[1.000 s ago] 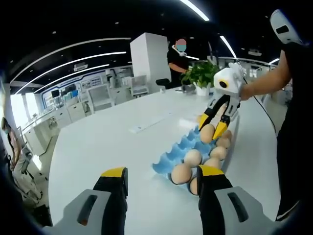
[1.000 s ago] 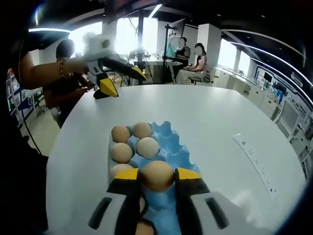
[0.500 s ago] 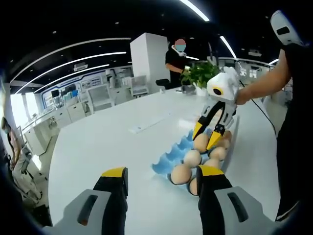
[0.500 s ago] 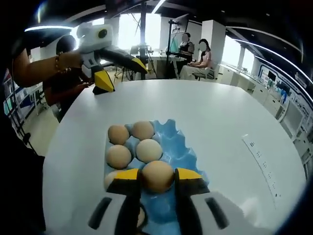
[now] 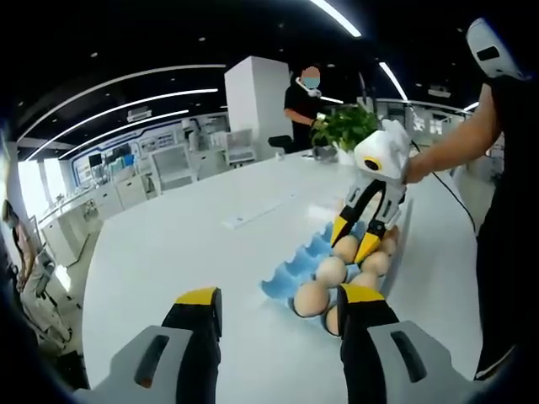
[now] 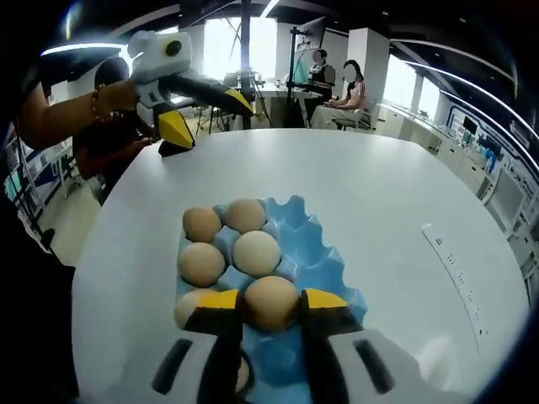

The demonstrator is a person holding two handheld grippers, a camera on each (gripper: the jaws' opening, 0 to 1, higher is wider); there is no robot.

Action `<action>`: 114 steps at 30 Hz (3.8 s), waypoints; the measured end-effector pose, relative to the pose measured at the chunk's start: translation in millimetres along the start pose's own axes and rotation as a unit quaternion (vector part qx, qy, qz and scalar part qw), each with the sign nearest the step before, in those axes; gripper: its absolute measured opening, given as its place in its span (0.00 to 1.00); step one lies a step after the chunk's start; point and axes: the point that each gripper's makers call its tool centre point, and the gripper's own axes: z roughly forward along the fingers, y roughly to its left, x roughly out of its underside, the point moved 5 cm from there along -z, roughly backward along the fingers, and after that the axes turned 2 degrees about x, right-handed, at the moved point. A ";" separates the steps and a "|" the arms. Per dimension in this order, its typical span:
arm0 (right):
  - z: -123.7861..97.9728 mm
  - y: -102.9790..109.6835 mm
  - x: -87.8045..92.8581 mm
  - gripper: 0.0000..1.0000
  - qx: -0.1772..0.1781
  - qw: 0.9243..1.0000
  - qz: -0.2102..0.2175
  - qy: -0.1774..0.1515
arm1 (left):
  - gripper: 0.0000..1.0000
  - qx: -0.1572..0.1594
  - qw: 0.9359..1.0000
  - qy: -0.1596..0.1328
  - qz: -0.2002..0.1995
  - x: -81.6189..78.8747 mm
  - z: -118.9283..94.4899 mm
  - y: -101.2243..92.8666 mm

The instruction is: Place the egg into an empty slot of the egg tray after lifting it from the table, then release the egg inside the slot.

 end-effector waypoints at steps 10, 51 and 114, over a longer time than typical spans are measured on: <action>0.5 -0.7 0.6 0.27 -0.009 1.000 0.010 0.000 | 0.55 -0.001 1.000 0.000 0.000 -0.2 0.2 0.3; -2.2 -1.7 7.1 0.31 -0.012 0.998 0.002 -0.054 | 0.54 -0.001 1.000 0.003 0.006 -2.8 0.7 -0.5; -124.2 -33.5 88.6 0.31 0.124 0.985 0.093 -0.081 | 0.53 0.003 1.000 -0.005 0.009 -9.9 4.2 -1.4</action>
